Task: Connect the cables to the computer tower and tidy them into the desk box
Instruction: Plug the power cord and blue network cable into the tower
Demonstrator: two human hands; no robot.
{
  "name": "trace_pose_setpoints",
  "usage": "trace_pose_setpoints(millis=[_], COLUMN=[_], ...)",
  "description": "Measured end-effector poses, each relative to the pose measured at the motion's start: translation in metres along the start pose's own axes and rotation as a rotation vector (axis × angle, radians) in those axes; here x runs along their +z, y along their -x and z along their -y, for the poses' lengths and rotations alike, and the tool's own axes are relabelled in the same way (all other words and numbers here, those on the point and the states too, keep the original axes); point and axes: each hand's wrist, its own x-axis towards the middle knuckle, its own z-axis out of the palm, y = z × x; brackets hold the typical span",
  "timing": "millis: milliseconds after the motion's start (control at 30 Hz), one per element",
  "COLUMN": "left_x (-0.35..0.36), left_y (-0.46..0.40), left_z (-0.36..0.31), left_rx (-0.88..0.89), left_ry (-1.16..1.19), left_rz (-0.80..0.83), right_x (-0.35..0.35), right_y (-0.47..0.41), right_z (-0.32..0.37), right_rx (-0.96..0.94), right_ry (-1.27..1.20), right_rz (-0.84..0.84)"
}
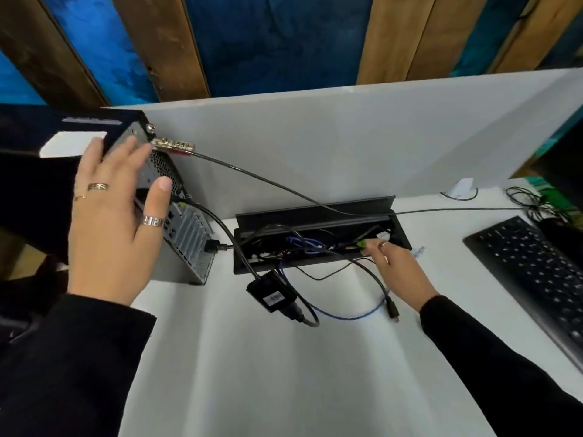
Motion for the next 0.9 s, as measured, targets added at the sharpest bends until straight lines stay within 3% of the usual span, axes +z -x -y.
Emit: trace_pose_setpoints(millis=[333,533,633,700,767,833,900], left_x=[0.008,0.005,0.017,0.033,0.053,0.076,0.094], left_y=[0.035,0.063,0.089,0.112,0.134,0.151,0.164], left_z=[-0.023,-0.057,-0.094,-0.119,-0.136,-0.144,-0.148], left_rx=[-0.026,-0.006,-0.006,-0.116,-0.354,-0.574,-0.654], left_ry=[0.038,0.113,0.331,0.580,0.780,0.812,0.755], left_rz=[0.035,0.020,0.067,0.187,0.380,0.655,0.856], right_x=[0.022,0.006,-0.003,-0.006,-0.010,-0.012,-0.014], right_y=[0.010,0.028,0.037,0.044,0.051,0.057,0.061], right_z=[-0.036,-0.010,0.004,0.012,0.021,0.031,0.040], right_rx=[0.188,0.032,0.001,0.002,0.031,0.073,0.091], right_ry=[0.100,-0.103,-0.225,-0.313,-0.424,-0.551,-0.640], right_rz=[0.137,0.189,0.204,0.226,0.257,0.302,0.331])
